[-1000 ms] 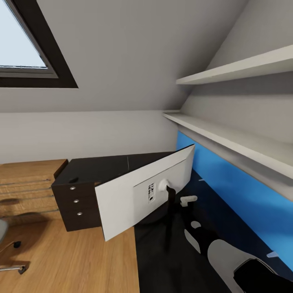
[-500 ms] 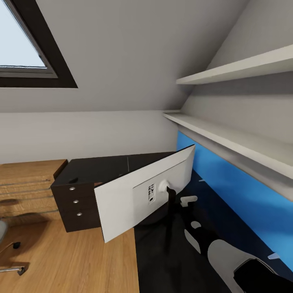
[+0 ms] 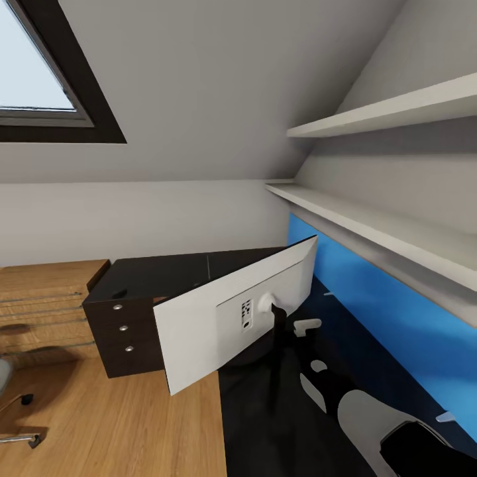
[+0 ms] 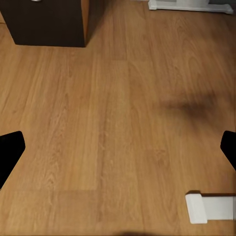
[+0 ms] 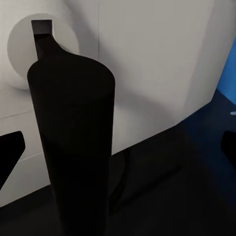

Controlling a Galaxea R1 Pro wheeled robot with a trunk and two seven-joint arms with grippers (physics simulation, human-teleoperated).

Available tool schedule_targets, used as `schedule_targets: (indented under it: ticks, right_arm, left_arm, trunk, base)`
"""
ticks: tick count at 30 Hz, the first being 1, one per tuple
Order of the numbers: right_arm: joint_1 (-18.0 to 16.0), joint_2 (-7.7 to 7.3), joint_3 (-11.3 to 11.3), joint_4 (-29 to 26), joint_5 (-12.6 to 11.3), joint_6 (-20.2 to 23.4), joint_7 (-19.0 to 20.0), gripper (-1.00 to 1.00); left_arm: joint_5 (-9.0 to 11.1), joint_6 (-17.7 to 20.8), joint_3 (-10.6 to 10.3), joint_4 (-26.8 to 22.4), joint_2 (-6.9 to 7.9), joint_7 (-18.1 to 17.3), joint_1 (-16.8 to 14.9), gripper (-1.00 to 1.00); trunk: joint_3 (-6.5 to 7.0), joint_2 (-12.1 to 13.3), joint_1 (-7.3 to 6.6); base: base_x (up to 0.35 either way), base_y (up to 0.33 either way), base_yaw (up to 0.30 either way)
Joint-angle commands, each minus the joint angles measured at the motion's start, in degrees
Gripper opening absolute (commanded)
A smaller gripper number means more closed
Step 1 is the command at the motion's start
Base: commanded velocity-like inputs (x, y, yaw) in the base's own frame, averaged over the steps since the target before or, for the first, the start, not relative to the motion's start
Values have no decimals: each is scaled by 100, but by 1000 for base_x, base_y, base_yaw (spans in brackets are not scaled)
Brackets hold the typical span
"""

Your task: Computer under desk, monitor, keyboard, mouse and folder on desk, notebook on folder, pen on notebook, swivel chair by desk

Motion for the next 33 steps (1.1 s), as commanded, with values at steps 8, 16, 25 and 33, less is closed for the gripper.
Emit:
schedule_targets:
  ticks: [8,16,25,33]
  right_arm:
    - [-4,1,51,11,-38,-18,-33,100]
    - [-4,8,59,71,-34,-21,-30,100]
    - [-4,9,83,86,59,-23,1,100]
    - [-4,5,100,95,340,-23,9,100]
  left_arm:
    - [31,-12,11,4,-22,1,-2,100]
    - [33,-7,12,4,-29,4,-2,100]
    - [33,-5,18,4,-25,12,-2,100]
    - [33,-4,21,4,-24,13,-2,100]
  trunk:
    - [-4,-5,2]
    - [-4,-5,2]
    - [-94,-206,112]
    - [-130,-286,156]
  base:
    - [0,0,0]
    - [0,0,0]
    - [0,0,0]
    - [0,0,0]
